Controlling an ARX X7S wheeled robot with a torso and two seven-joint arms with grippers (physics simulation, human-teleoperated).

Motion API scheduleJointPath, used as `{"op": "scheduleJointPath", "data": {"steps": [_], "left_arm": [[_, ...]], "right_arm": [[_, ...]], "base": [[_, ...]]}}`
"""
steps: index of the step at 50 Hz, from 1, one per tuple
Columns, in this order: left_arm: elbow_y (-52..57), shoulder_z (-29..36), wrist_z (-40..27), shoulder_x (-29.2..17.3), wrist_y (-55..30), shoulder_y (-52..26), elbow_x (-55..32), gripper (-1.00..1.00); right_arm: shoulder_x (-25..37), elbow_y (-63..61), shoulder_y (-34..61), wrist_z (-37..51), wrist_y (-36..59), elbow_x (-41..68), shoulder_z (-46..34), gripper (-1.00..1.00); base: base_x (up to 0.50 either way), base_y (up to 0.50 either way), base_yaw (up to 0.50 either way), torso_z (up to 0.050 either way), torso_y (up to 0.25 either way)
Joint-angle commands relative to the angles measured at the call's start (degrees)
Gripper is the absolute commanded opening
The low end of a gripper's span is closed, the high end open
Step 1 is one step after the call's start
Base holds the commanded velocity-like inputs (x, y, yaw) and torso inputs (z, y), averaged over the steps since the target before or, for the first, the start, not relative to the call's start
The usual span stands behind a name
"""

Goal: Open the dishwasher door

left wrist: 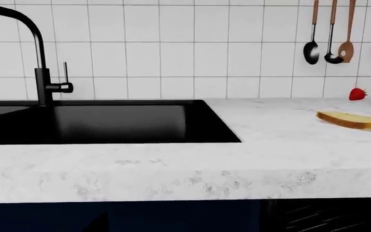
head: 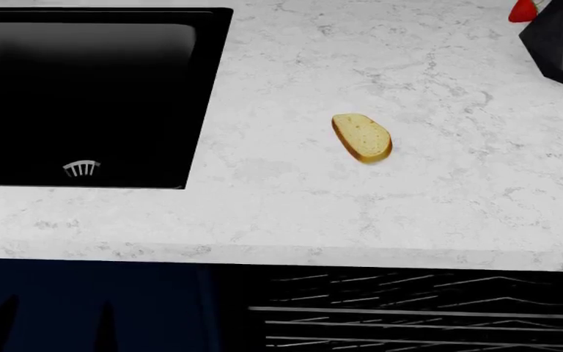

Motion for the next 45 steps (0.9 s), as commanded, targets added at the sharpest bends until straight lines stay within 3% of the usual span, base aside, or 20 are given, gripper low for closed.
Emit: {"op": "scheduleJointPath", "data": {"steps": [1, 22, 45], "left_arm": [[-0.31, 0.33, 0.0, -0.05, 0.21, -0.2, -0.1, 1.0], [0.93, 0.77, -0.51, -0.74, -0.69, -0.52, 0.06, 1.0], [2.03, 1.6, -0.68, -1.06, -1.54, -1.17, -0.04, 1.0]], "right_arm": [[-1.78, 3.67, -2.32, 0.72, -3.18, 6.55, -5.42, -1.0], [-3.78, 12.76, -5.45, 5.97, -9.32, 9.58, -10.79, -1.0], [-3.79, 16.72, -5.59, 5.15, -10.62, 12.25, -16.1, -1.0]], "base": [[0.0, 0.0, 0.0, 0.0, 0.0], [0.0, 0.0, 0.0, -0.001, 0.0], [0.0, 0.01, 0.01, -0.003, 0.0]]}}
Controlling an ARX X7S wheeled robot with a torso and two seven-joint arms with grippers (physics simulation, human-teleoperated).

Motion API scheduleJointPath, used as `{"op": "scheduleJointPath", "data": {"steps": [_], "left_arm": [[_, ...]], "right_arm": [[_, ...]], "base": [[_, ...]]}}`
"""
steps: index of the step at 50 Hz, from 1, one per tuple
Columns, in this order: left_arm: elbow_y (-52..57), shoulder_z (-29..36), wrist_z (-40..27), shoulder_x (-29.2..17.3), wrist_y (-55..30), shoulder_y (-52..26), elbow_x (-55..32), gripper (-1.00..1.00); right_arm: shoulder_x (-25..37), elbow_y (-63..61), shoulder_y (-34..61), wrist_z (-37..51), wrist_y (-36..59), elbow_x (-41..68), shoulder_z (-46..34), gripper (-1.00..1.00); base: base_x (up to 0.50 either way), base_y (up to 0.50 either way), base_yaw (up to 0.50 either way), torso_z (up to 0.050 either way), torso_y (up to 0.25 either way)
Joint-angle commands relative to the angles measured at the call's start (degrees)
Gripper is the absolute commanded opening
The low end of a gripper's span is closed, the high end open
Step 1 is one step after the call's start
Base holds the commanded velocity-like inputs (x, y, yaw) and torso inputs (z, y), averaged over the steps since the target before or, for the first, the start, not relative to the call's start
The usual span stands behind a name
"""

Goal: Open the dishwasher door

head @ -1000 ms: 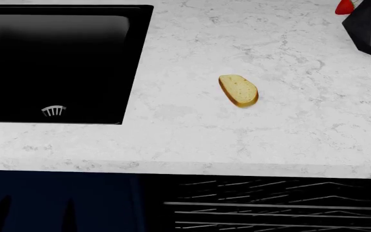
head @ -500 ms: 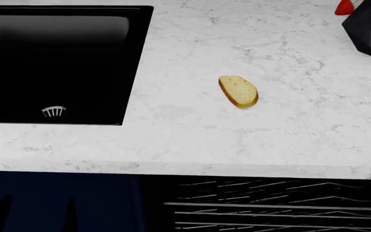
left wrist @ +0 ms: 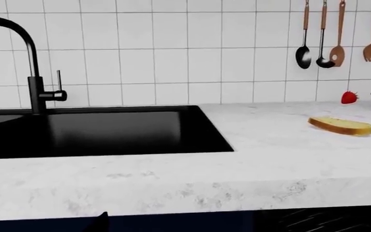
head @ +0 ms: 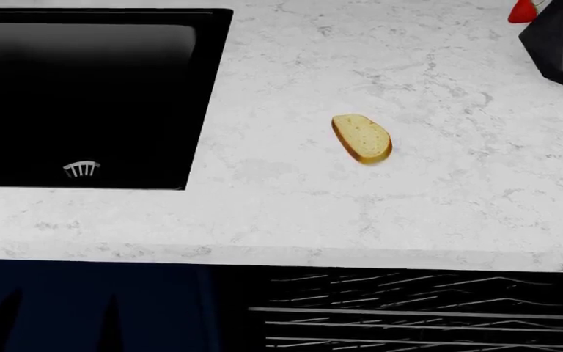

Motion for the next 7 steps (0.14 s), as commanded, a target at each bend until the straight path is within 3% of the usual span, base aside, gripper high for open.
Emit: {"op": "scheduleJointPath", "data": {"steps": [1, 7], "left_arm": [[0.37, 0.26, -0.13, -0.2, -0.19, -0.13, -0.1, 1.0], [0.27, 0.35, -0.18, -0.32, -0.01, -0.02, -0.12, 1.0]], "right_arm": [[-2.57, 3.15, 0.87, -5.67, -3.8, 13.32, -10.3, -1.0], [-2.89, 4.88, 1.19, -5.74, -4.52, 14.1, -11.63, -1.0]], "base": [[0.0, 0.01, 0.01, 0.0, 0.0], [0.0, 0.01, 0.01, -0.005, 0.0]]}}
